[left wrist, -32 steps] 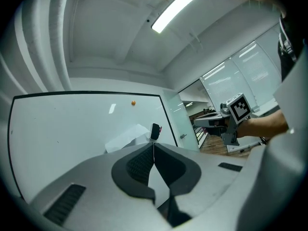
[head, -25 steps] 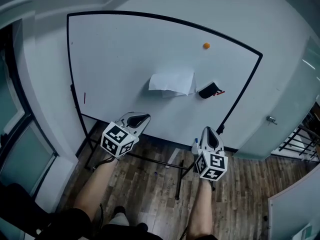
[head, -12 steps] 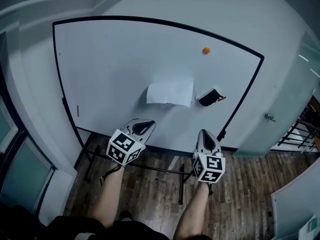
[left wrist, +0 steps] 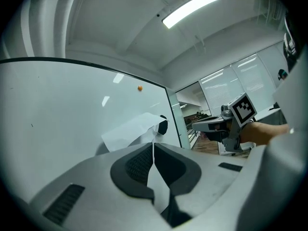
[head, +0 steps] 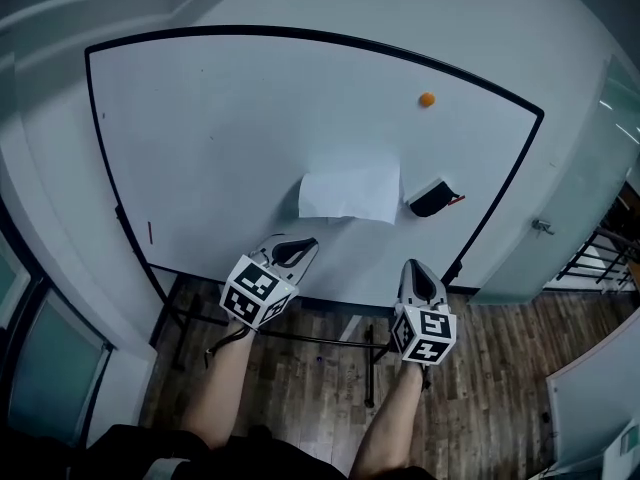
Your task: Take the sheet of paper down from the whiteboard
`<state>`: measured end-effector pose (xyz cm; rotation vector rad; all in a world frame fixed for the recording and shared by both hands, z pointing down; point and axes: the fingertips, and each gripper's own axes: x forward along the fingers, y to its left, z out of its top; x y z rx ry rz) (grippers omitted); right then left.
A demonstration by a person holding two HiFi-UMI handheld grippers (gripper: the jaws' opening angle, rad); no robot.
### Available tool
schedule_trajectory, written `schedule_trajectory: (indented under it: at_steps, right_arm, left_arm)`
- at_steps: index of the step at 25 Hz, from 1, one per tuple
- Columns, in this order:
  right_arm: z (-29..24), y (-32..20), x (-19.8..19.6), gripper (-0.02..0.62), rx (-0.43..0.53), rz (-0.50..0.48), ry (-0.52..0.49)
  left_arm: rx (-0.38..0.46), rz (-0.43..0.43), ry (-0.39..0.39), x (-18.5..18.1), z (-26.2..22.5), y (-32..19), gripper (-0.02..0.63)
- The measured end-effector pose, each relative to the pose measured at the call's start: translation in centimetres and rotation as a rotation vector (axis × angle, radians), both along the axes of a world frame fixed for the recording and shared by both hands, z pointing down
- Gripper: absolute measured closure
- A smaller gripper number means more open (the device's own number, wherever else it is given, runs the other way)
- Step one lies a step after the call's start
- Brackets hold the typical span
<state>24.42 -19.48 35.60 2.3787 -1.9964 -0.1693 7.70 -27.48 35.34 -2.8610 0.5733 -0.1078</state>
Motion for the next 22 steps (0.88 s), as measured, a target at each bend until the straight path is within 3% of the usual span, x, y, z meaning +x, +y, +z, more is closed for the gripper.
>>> schedule_trajectory:
  at_steps: [5, 10, 11, 14, 22]
  right_arm:
    - [0.2, -1.4, -0.1, 0.571, 0.000, 0.005, -0.016]
    - [-0.6, -2.9, 0.9, 0.571, 0.010, -0.016, -0.006]
    - [-0.7, -3.1, 1.2, 0.571, 0.017, -0.024, -0.011]
    - [-1.0, -4.1, 2.0, 0.571, 0.023, -0.060, -0.020]
    - [-0.6, -6.6, 3.3, 0.571, 0.025, -0.127, -0.032]
  left_arm:
    - [0.010, 0.031, -0.003, 0.8, -0.2, -1.1, 0.584]
    - [0.047, -0.009, 0.001, 1.9, -1.1, -2.7, 0.583]
    - [0.056, -0.021, -0.002, 2.2, -1.2, -2.9, 0.575]
    - [0.074, -0.060, -0.029, 2.9, -1.4, -3.7, 0.463]
    - [0.148, -0.185, -0.118, 3.8, -1.2, -5.5, 0.422]
